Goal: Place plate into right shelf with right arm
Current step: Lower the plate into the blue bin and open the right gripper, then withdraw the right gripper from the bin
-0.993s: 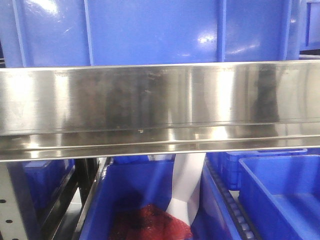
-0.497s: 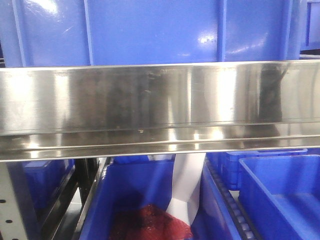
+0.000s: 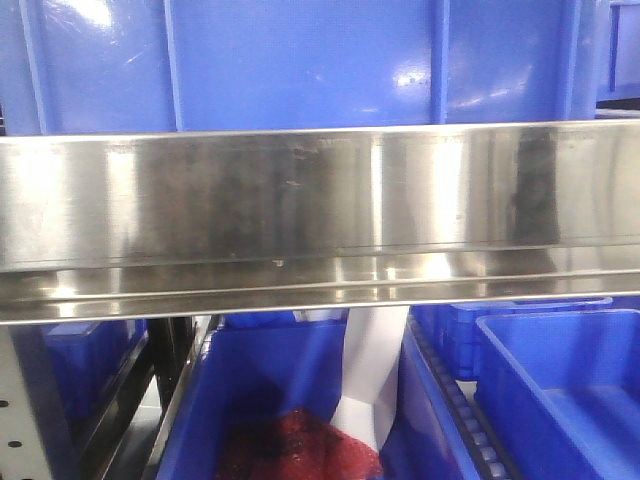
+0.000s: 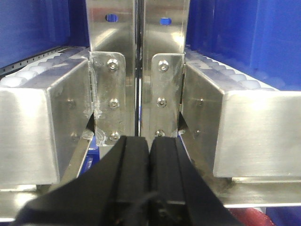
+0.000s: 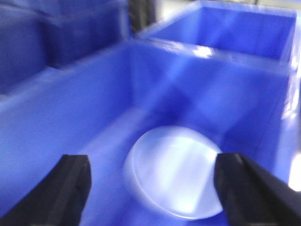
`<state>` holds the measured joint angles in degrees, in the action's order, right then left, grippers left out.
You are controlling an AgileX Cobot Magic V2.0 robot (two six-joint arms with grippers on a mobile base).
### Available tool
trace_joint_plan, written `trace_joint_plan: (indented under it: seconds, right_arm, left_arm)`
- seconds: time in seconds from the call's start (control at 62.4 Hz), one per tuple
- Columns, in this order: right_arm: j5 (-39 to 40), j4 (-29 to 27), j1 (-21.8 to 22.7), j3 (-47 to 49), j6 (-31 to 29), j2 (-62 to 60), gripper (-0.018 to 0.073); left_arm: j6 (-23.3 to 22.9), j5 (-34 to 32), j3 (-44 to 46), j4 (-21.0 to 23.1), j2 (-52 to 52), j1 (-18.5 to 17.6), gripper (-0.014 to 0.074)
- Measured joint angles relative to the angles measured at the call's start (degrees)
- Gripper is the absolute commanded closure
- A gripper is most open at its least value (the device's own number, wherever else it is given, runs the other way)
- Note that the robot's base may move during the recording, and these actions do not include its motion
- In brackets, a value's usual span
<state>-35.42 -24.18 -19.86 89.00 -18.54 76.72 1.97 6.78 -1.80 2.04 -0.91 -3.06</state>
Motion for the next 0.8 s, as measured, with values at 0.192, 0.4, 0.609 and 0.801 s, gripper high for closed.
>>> trace_joint_plan:
  seconds: [0.192,0.4,0.609,0.801]
  right_arm:
    - [-8.89,0.0,3.36,0.32,0.0,-10.45,0.0498]
    - [-16.19,0.49,6.34,0.32,0.99,-16.86,0.0499]
    - [-16.56,0.71,6.93,0.32,1.11,-18.63,0.0499]
    - [-16.77,0.71,6.93,0.32,1.13,-18.63,0.0499]
  left_arm:
    - [0.0,0.0,0.0,0.0,0.0,0.0,0.0643]
    - [0.0,0.0,0.0,0.0,0.0,0.0,0.0643]
    - [0.0,0.0,0.0,0.0,0.0,0.0,0.0643]
    - [0.0,0.0,0.0,0.0,0.0,0.0,0.0643]
